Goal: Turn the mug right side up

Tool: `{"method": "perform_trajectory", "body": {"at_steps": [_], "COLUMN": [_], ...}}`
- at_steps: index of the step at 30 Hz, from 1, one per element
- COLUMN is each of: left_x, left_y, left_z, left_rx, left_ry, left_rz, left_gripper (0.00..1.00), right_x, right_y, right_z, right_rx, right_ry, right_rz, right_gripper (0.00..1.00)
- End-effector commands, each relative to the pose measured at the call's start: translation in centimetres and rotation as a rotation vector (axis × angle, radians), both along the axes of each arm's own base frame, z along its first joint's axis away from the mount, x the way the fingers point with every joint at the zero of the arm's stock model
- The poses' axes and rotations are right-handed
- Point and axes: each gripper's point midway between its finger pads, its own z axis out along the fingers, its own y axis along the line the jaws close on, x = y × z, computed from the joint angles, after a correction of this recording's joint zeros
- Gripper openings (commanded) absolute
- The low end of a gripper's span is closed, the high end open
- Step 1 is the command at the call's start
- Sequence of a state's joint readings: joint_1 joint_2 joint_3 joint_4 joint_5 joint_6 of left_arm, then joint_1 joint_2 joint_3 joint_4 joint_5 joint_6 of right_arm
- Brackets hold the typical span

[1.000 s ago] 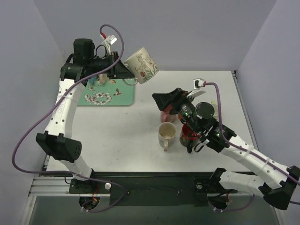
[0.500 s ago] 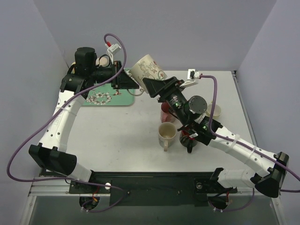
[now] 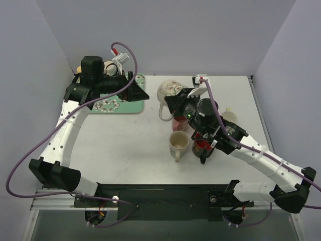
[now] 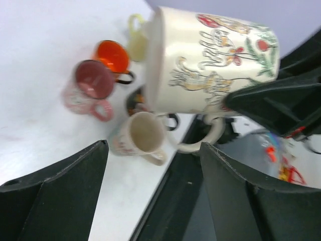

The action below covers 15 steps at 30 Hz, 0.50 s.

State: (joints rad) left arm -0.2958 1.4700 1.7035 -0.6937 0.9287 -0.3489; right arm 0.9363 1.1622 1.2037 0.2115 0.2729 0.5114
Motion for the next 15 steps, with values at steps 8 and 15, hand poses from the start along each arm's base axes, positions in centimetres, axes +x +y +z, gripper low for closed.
{"method": "perform_trajectory", "body": {"at_steps": [8, 15], "left_x": [7.1, 7.3], "left_y": [11.2, 12.8], "left_z": [-3.7, -4.3], "left_rx": [0.384, 0.442], "left_ry": [-0.278, -0.377], "left_rz": [0.423, 0.457], "left_gripper": [0.88, 0.89], "right_x": [-2.6, -4.6], "right_y": [-22.0, -27.6], "right_z": [-6.3, -18.5], "right_rx": [-0.629, -0.617], "right_ry": [0.387, 0.715], "right_rz": [-0.421, -0.522], "right_gripper": [0.00, 0.00]}}
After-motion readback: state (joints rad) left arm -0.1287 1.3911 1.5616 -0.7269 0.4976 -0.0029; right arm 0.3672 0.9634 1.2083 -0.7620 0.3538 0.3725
